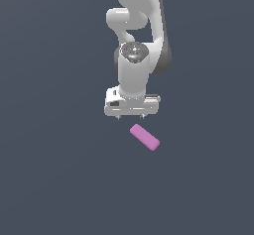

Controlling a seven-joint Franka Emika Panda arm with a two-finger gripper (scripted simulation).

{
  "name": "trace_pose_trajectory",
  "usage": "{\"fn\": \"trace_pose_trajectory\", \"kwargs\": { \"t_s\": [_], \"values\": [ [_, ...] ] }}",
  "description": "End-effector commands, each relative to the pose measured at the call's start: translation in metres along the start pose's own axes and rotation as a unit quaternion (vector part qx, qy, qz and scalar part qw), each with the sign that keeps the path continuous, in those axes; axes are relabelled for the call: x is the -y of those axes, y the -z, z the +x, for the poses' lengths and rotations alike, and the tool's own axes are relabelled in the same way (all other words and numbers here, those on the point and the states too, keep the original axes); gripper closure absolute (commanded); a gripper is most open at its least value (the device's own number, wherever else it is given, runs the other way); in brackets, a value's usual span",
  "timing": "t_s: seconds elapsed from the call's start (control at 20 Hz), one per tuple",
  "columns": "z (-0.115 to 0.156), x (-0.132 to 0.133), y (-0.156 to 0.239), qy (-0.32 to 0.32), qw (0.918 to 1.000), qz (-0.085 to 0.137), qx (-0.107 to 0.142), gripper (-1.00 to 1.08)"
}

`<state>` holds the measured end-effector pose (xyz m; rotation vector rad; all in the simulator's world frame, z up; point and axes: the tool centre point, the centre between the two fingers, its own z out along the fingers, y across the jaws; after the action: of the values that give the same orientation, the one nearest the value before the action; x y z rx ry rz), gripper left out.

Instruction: Pick up the object and move it to a goal position.

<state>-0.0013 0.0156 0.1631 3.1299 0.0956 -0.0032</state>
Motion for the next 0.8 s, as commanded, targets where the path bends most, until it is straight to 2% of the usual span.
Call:
{"fn": "trace_pose_trajectory", "kwargs": {
  "t_s": [0.0,0.45,0.75],
  "values": [
    [0.0,0.0,-0.001,0.003,1.0,0.0,0.0,-0.92],
    [0.005,0.01,-0.015,0.059,0.9983,-0.002,0.0,-0.92],
    [0.01,0.023,-0.035,0.133,0.9912,-0.003,0.001,-0.92]
  ]
}}
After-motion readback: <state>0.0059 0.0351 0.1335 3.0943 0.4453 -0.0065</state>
